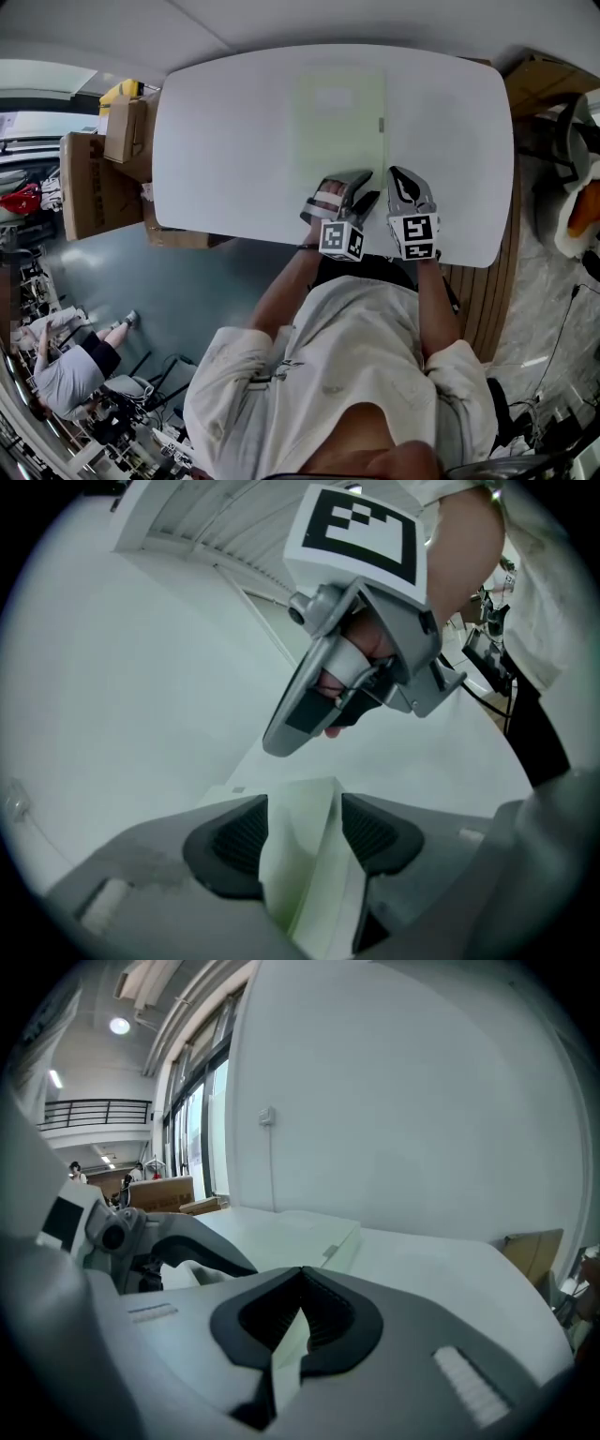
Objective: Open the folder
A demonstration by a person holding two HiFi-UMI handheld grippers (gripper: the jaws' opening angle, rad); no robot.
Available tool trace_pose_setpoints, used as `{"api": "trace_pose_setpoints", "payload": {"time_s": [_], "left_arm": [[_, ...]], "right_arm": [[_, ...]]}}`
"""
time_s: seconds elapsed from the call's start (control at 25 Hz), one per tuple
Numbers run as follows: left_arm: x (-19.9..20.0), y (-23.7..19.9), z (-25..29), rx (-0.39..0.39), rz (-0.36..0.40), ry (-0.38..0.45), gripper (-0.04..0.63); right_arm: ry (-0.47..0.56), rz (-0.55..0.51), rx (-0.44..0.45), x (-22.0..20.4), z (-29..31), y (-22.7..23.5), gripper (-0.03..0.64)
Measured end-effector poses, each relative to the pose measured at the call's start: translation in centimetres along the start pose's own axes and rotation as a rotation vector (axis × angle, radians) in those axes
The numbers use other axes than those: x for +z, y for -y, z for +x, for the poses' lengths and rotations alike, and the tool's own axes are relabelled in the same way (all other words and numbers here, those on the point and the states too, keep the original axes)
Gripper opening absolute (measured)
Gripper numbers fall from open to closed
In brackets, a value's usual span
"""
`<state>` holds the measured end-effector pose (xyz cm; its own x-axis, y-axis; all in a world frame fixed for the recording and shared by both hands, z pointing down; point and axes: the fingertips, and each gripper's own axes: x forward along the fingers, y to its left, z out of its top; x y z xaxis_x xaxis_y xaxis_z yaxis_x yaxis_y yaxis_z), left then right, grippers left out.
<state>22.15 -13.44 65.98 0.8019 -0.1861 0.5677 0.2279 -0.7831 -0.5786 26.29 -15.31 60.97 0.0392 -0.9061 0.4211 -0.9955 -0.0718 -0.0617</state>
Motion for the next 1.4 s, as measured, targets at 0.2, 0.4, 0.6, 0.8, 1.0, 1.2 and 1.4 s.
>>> {"api": "trace_pose_setpoints", "payload": {"time_s": [0.2,0.4,0.6,0.8,1.0,1.2,1.4], "left_arm": [[0.0,-0.2,0.1,0.000,-0.031,0.002,0.239],[-0.2,-0.3,0.1,0.000,-0.062,-0.006,0.239],[-0.5,-0.4,0.2,0.000,-0.079,-0.014,0.238],[-0.4,-0.3,0.2,0.009,-0.108,-0.021,0.236],[-0.6,-0.8,-0.4,0.027,-0.102,-0.021,0.229],[-0.4,-0.8,-0.8,0.035,-0.081,-0.027,0.219],[-0.5,-0.9,-1.2,0.045,-0.074,-0.021,0.189]], "right_arm": [[-0.046,0.010,0.031,-2.2,0.4,-0.3,0.002],[-0.076,0.042,0.090,-2.7,0.6,-1.1,0.002],[-0.133,0.013,0.126,-4.1,1.3,-1.9,0.002],[-0.134,0.057,0.151,-4.3,1.1,-1.7,0.002],[-0.140,0.095,0.176,-4.2,1.3,-1.6,0.002],[-0.153,0.087,0.174,-4.3,1.0,-1.5,0.002],[-0.155,0.099,0.170,-4.3,1.1,-1.5,0.002]]}}
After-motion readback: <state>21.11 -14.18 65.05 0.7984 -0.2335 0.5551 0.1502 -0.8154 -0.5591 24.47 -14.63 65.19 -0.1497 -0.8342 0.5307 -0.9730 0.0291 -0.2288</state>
